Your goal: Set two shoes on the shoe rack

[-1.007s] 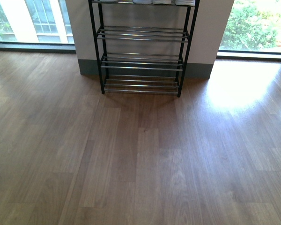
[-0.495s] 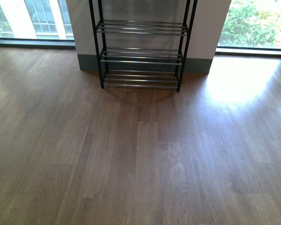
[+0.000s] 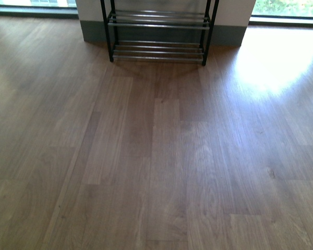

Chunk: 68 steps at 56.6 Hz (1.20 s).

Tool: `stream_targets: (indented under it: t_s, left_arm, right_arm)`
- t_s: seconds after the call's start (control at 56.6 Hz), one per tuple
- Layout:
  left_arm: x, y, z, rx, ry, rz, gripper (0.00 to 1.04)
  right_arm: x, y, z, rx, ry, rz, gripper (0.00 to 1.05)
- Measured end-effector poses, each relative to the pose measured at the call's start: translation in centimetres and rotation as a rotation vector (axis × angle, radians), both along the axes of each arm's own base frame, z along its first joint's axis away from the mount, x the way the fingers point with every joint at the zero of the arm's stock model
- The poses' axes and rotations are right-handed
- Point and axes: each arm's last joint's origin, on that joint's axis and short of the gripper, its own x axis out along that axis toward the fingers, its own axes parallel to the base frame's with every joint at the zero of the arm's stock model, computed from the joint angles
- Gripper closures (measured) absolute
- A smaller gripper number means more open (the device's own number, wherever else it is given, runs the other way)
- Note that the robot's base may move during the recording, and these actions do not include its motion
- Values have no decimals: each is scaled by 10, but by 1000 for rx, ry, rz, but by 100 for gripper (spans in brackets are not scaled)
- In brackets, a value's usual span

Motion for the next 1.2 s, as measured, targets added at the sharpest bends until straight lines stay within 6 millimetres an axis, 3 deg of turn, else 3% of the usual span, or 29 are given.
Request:
stream_targets:
  t_s: [1.201]
  left_arm:
    - [0,0,0,0,0,0,9]
  right_arm:
    - [0,0,0,0,0,0,9]
